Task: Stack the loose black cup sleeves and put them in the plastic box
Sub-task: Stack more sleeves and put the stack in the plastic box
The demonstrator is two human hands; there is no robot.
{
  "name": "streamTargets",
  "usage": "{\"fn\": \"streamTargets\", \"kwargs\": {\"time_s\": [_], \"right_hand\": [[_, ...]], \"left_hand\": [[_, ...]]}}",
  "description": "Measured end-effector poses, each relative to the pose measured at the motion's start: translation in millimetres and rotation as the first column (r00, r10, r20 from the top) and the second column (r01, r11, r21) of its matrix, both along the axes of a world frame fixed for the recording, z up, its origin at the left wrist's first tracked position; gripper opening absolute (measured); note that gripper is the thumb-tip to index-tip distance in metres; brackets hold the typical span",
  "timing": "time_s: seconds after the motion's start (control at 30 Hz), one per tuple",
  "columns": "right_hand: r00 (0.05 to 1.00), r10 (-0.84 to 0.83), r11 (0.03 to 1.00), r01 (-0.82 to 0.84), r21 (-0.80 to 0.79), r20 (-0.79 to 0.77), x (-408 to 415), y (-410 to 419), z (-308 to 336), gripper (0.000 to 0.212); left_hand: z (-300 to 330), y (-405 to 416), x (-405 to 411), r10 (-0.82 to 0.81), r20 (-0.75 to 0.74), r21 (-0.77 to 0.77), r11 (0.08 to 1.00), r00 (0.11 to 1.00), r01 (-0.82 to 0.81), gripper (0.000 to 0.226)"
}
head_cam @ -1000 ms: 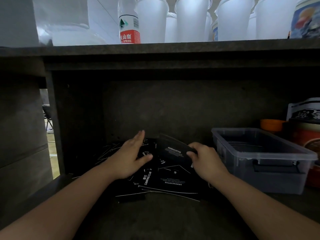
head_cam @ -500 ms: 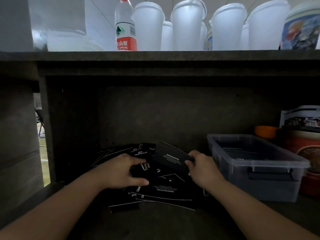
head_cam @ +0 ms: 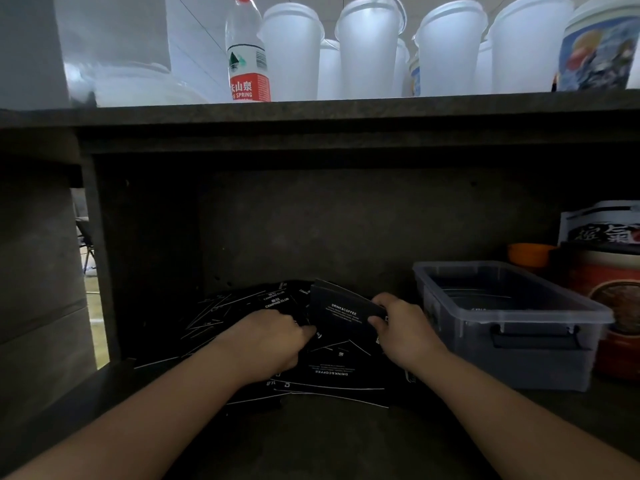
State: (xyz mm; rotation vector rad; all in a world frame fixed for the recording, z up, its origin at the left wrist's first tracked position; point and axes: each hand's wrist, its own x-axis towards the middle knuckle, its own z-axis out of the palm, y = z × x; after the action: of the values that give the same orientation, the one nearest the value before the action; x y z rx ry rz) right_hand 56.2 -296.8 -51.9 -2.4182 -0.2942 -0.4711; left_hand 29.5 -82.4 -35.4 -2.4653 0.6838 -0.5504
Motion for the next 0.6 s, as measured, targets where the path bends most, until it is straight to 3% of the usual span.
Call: {"fn": "streamTargets", "kwargs": {"time_s": [0.1,0.2,0.27,0.33,0.43,0.53,0.6], "right_hand": [[0.996,0.083,0.996,-0.083,0.017,0.037,-3.3,0.2,-0.2,0.050],[0.992,0.125,0.992,-0.124,-0.032,0.025,-5.0,0.9,1.1,0.057],[0.992,0.120,0.991,-0.119,-0.061,0.024,-4.4,0.5,1.4,0.058],[0.992,0.120,0.992,-0.117,-0.053,0.047,-3.0,0.7,0.2,0.058],[0.994,0.075,0.997,-0.076,0.007,0.082,-1.3,1.2,-1.7,0.052],[0.995,0.011,0.998,-0.017,0.054,0.095,0.5,0.7,-1.6,0.031],[0.996,0.031,0.997,-0.037,0.069,0.084,1.6,0.9,-2.0,0.025]], "left_hand": [[1.2,3.1,2.0,0.038,0.014,0.006,0.999,0.999,-0.038,0.050],[0.0,7.3,3.0,0.054,0.056,-0.071,0.996,0.997,-0.050,0.043],[4.0,10.8,1.6,0.038,0.232,-0.142,0.990,0.972,-0.005,0.031],[7.2,19.3,3.8,0.020,0.433,-0.347,0.926,0.901,0.146,0.022],[13.5,30.7,0.2,0.117,0.571,-0.660,0.654,0.812,0.370,0.007],[11.4,39.7,-0.9,0.155,0.427,-0.897,0.195,0.891,0.396,0.007],[1.3,46.8,11.7,0.049,0.285,-0.958,-0.024,0.957,0.287,0.007]]}}
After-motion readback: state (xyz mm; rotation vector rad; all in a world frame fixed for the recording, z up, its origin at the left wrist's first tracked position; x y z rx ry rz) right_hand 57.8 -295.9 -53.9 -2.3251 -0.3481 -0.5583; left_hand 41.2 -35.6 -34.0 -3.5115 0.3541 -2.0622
